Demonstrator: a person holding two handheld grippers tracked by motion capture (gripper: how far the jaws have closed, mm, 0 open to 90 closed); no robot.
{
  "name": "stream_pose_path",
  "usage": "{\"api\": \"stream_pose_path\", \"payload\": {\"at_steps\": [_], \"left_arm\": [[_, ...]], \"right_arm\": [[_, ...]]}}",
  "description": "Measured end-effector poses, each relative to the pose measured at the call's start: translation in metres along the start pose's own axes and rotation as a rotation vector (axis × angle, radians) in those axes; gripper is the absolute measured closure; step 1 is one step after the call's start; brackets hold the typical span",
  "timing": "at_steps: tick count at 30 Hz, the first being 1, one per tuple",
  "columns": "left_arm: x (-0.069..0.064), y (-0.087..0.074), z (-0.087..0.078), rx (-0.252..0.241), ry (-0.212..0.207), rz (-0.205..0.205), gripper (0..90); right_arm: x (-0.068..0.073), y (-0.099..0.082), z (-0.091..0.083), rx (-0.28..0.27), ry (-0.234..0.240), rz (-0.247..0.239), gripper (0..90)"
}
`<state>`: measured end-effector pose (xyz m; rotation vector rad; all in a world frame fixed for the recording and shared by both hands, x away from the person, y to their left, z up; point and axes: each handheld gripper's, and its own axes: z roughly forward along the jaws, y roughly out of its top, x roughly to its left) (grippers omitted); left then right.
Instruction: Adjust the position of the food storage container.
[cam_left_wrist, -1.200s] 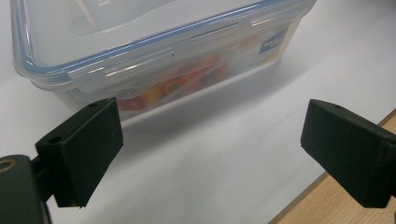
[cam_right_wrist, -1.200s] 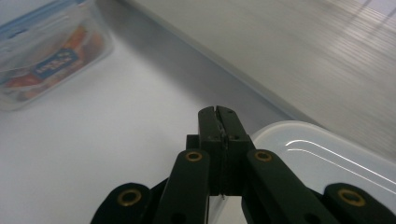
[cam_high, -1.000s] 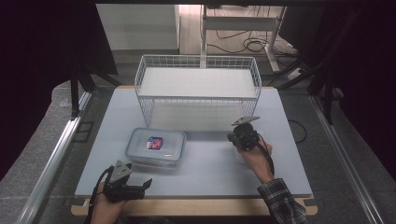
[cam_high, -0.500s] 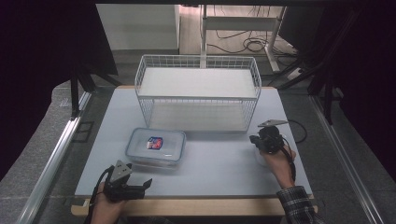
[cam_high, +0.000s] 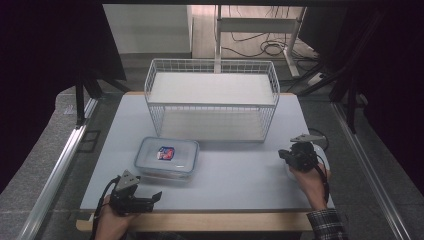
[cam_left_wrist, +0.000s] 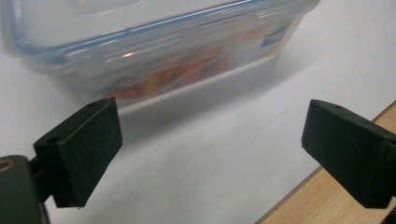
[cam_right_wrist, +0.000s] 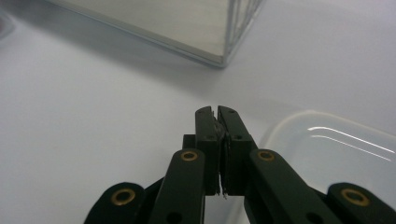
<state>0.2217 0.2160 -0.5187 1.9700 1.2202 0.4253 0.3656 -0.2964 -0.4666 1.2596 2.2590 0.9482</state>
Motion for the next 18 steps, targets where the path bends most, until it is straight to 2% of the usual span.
{"api": "stream_pose_path", "payload": {"at_steps": [1,2,3,5,9,11,14,16,18], "left_arm": [[0.002,0.001,-0.003,-0.003,0.024,0.006,8.2],[0.005,0.002,-0.009,-0.013,0.066,0.015,12.2],[0.009,0.002,-0.014,-0.023,0.083,0.013,17.5],[0.020,0.002,-0.022,-0.045,0.092,-0.008,31.5],[0.055,0.000,-0.033,-0.075,0.116,-0.077,63.2],[0.069,-0.001,-0.032,-0.067,0.144,-0.103,72.0],[0.085,0.001,-0.023,-0.029,0.201,-0.096,82.4],[0.095,0.003,-0.015,-0.014,0.216,-0.105,86.1],[0.102,0.008,-0.007,0.004,0.223,-0.092,88.8]], "right_arm": [[0.003,0.000,-0.002,-0.010,0.011,-0.009,87.3],[0.005,0.000,-0.003,-0.015,0.017,-0.017,87.6],[0.008,-0.001,-0.004,-0.016,0.024,-0.032,88.1],[0.012,-0.002,-0.005,-0.015,0.037,-0.049,88.3],[0.019,-0.002,-0.007,-0.022,0.055,-0.057,88.2],[0.022,-0.002,-0.008,-0.031,0.063,-0.053,88.2],[0.027,-0.001,-0.009,-0.048,0.080,-0.049,88.2],[0.031,-0.001,-0.009,-0.050,0.085,-0.056,88.2],[0.035,0.000,-0.009,-0.050,0.091,-0.066,88.5]]}}
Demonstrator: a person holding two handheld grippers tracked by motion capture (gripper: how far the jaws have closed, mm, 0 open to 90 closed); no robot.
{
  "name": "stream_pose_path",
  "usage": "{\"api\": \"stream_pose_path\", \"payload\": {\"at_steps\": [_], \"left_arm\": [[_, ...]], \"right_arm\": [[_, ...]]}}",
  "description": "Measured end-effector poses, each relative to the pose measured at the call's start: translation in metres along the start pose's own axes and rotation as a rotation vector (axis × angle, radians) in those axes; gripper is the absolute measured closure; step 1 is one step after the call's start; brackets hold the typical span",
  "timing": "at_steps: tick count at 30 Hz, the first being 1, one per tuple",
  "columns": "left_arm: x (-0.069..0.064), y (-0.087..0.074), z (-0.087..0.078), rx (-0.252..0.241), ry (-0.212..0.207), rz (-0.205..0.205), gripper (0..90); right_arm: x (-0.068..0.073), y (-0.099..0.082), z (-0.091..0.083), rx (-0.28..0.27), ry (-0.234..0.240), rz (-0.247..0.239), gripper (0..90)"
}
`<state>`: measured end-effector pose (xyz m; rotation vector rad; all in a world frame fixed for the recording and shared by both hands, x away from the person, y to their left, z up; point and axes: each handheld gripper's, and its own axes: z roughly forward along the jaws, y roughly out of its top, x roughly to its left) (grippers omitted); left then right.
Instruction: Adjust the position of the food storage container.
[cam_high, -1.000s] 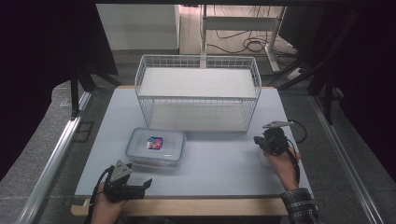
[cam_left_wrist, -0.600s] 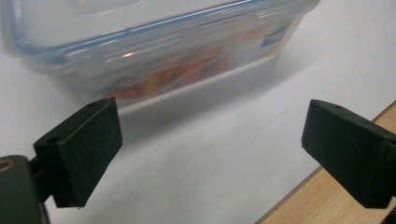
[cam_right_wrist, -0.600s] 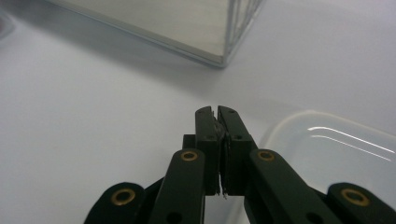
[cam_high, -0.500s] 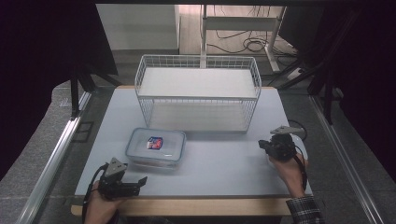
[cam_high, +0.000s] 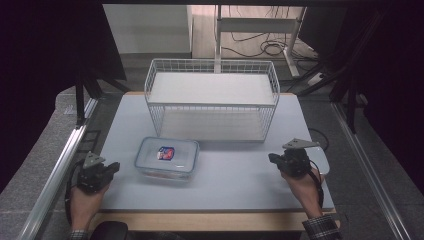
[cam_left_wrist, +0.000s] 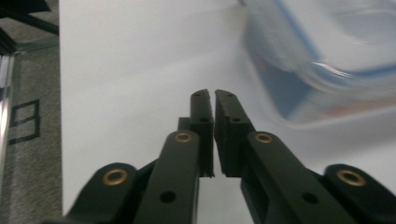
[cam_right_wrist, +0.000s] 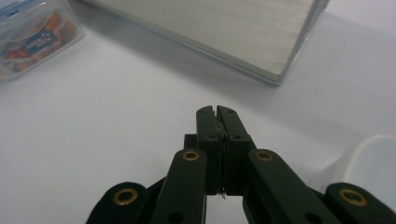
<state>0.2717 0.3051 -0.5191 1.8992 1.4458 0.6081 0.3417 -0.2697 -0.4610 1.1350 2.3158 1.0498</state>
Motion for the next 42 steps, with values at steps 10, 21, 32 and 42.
{"api": "stream_pose_path", "payload": {"at_steps": [10,21,32,42], "left_arm": [[-0.005,0.028,0.039,-0.002,-0.164,0.017,90.0],[-0.039,0.037,0.049,0.038,-0.221,0.070,90.0],[-0.093,0.049,0.058,0.052,-0.304,0.192,90.0],[-0.120,0.056,0.067,0.045,-0.372,0.189,90.0]], "right_arm": [[0.013,-0.001,0.010,0.024,0.034,-0.035,89.0],[0.023,0.000,0.015,0.027,0.052,-0.043,88.5],[0.033,-0.001,0.023,0.043,0.057,-0.054,87.3],[0.032,-0.005,0.024,0.058,0.062,-0.059,85.3]]}}
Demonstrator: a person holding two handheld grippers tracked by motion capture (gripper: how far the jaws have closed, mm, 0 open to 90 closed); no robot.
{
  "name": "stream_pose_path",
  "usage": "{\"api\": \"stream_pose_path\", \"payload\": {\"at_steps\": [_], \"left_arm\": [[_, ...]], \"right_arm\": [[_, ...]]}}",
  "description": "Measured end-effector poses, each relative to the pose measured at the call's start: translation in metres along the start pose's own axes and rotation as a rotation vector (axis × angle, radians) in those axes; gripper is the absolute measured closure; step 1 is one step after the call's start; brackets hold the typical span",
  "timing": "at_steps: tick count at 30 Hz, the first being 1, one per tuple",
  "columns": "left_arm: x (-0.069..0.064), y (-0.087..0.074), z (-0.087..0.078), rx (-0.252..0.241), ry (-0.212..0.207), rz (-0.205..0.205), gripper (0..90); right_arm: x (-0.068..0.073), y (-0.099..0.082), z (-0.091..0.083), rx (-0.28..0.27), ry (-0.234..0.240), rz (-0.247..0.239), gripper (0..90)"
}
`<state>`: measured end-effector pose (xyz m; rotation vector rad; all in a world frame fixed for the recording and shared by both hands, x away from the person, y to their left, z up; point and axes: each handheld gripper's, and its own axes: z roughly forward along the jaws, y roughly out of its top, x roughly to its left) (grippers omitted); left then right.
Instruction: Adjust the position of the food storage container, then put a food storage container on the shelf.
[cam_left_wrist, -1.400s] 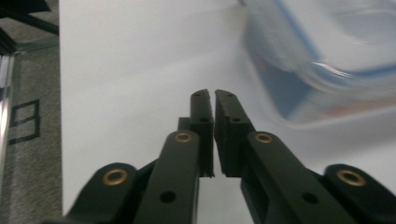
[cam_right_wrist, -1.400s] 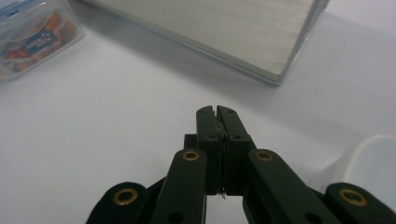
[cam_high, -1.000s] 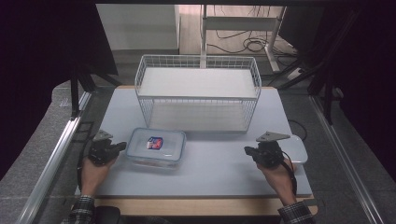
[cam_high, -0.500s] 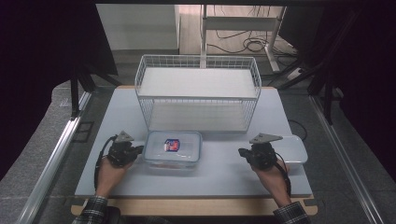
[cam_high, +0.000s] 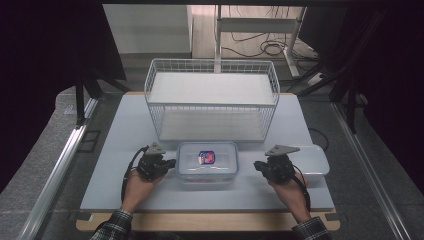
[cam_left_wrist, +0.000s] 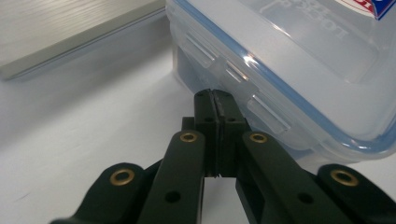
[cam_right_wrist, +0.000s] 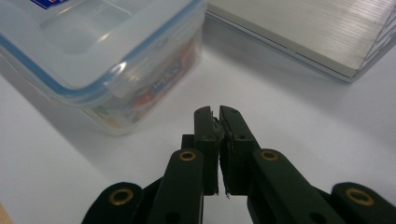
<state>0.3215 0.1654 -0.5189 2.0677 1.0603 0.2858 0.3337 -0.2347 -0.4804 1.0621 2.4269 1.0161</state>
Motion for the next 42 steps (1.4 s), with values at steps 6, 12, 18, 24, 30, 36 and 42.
{"api": "stream_pose_path", "payload": {"at_steps": [6,12,18,24,30,36,42], "left_arm": [[0.005,-0.003,-0.007,0.002,0.069,0.012,71.5],[0.013,-0.010,-0.016,-0.017,0.089,-0.008,39.4],[0.018,-0.012,-0.019,-0.062,0.091,-0.005,16.1],[0.017,-0.011,-0.026,-0.110,0.066,0.003,10.4],[0.016,-0.004,-0.031,-0.161,-0.032,-0.031,10.9],[0.008,0.011,-0.032,-0.117,-0.111,-0.082,10.8],[-0.001,0.023,-0.025,-0.065,-0.141,-0.062,4.2]], "right_arm": [[-0.001,-0.001,-0.002,-0.005,-0.009,0.001,79.1],[-0.003,-0.003,-0.003,-0.016,-0.030,0.002,62.8],[-0.006,-0.002,-0.004,-0.048,-0.034,0.012,43.8],[-0.009,-0.001,-0.001,-0.077,0.012,0.012,25.2],[-0.004,0.006,0.001,-0.110,0.076,0.039,14.9],[0.001,0.019,0.007,-0.119,0.129,0.055,9.2],[0.009,0.032,0.018,-0.082,0.193,0.067,4.6]]}}
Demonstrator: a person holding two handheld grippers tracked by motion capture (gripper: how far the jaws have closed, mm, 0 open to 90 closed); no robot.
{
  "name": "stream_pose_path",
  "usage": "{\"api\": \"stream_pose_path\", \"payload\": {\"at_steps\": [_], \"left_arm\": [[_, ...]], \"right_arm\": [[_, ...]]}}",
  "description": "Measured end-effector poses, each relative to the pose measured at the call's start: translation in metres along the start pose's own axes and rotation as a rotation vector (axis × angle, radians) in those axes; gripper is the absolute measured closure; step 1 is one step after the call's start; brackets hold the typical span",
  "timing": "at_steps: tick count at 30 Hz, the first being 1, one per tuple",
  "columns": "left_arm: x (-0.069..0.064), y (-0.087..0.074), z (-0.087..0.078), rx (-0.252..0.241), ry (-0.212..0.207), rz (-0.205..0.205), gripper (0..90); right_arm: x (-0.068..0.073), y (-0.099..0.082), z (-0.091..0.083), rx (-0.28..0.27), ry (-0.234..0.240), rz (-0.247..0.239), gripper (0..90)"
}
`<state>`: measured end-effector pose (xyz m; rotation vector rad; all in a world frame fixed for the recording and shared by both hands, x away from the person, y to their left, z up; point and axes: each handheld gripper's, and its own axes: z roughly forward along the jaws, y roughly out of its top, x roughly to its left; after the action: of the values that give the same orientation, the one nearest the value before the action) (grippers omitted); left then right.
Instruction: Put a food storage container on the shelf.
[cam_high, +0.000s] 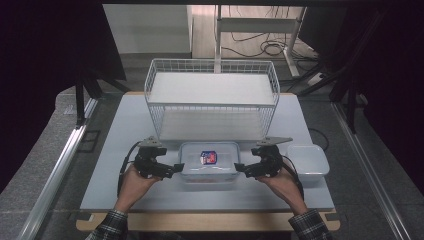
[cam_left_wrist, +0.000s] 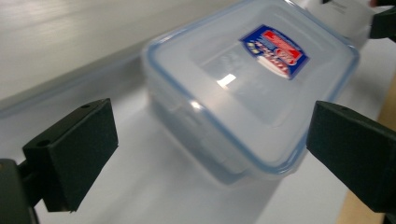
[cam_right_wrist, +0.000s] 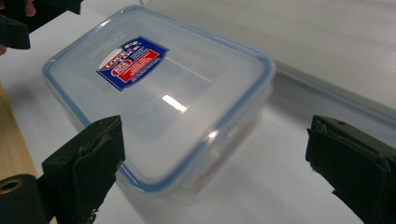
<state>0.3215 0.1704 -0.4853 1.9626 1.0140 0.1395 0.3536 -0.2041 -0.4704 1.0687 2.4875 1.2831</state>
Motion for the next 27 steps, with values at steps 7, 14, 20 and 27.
{"api": "stream_pose_path", "payload": {"at_steps": [7,14,20,27], "left_arm": [[0.005,0.014,0.028,0.083,-0.049,-0.053,5.4],[0.013,0.009,0.049,0.135,-0.159,-0.128,1.3],[0.009,0.005,0.040,0.128,-0.154,-0.134,5.7],[0.004,-0.009,0.019,0.083,-0.180,-0.150,25.4]], "right_arm": [[-0.004,0.012,0.025,0.086,0.057,0.080,6.7],[-0.012,0.011,0.044,0.138,0.156,0.167,8.7],[-0.014,0.009,0.042,0.168,0.201,0.195,14.2],[-0.018,0.005,0.021,0.130,0.240,0.209,37.5]]}}
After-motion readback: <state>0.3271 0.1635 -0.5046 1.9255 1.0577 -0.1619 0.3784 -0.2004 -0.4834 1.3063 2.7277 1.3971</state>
